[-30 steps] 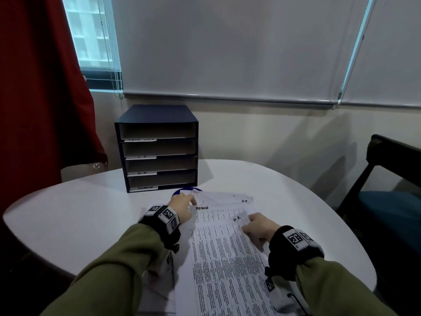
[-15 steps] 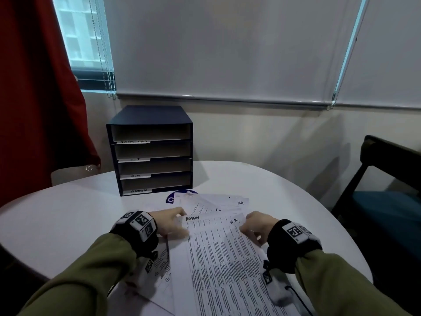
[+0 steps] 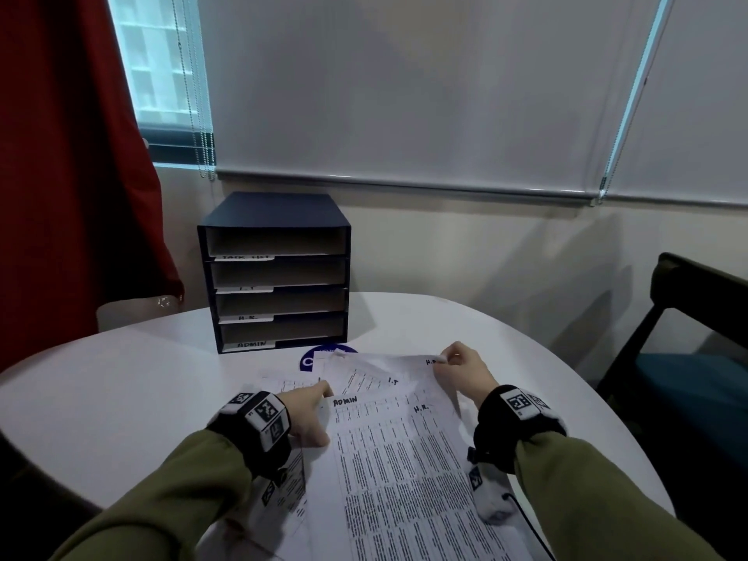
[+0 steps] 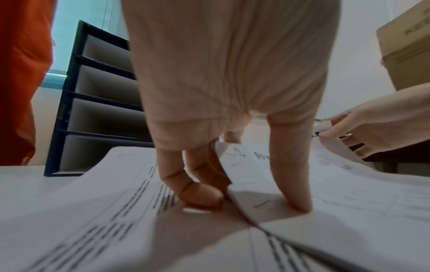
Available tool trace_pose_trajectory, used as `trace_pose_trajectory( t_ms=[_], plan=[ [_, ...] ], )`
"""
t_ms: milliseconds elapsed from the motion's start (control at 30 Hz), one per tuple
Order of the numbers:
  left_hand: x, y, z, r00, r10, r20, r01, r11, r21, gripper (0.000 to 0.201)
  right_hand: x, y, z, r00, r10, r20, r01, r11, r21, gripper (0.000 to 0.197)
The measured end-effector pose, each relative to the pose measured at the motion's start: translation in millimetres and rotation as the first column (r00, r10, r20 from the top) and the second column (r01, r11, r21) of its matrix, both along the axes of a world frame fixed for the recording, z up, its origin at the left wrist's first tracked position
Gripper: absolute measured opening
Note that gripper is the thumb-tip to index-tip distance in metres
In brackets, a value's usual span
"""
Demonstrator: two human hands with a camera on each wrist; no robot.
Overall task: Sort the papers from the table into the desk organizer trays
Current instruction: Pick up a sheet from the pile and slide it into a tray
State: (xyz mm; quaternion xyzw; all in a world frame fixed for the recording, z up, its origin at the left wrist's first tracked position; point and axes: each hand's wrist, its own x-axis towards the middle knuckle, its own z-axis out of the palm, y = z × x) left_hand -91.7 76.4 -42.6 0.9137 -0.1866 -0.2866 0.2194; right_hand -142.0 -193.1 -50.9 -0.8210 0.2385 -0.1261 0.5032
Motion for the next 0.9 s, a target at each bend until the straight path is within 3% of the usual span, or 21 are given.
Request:
trace_pose_trajectory(
  t_ms=[67, 133, 200, 267, 300, 367, 533, 733, 900],
  plan=[
    [2, 1, -6, 0.966, -0.056, 0.252, 0.032, 0.995, 0.096, 0.064, -3, 3, 2, 0.998, -0.005, 0.069, -0.001, 0.996, 0.086, 0.014],
    [-2, 0, -11, 0.84, -0.089, 0.535, 0.065, 0.996, 0.064, 0.046, -5, 6, 3, 0.984, -0.068, 0.164, 0.038, 0.983, 0.182, 0.016],
    [-5, -1, -11, 0.75, -0.099, 0.654, 0.113, 0.993, 0.021, 0.027, -9, 13, 10, 0.963, -0.095, 0.252, 0.025, 0.963, 0.268, 0.017],
    [-7, 3, -11, 0.824, -0.148, 0.546, 0.126, 0.989, 0.078, 0.027, -14, 19, 17, 0.951, -0.05, 0.305, -0.06, 0.938, 0.34, 0.021],
    [-6, 6, -12, 0.881, -0.18, 0.439, 0.134, 0.982, 0.134, 0.035, -16, 21, 20, 0.944, -0.004, 0.33, -0.125, 0.921, 0.37, 0.023],
    [-5, 12, -15, 0.925, -0.209, 0.318, 0.154, 0.969, 0.191, 0.048, -18, 22, 27, 0.929, 0.085, 0.36, -0.231, 0.893, 0.386, 0.025],
    [-5, 16, -15, 0.921, -0.182, 0.345, 0.151, 0.982, 0.113, 0.03, -23, 23, 58, 0.875, 0.077, 0.478, -0.264, 0.904, 0.338, 0.027],
    [-5, 20, -18, 0.916, -0.174, 0.361, 0.141, 0.983, 0.116, 0.028, -41, 22, 135, 0.693, 0.1, 0.714, -0.394, 0.882, 0.259, 0.022],
    [1, 23, -17, 0.943, -0.205, 0.264, 0.218, 0.976, -0.019, 0.025, -56, -1, 187, 0.594, -0.078, 0.801, -0.365, 0.861, 0.355, 0.026]
  ],
)
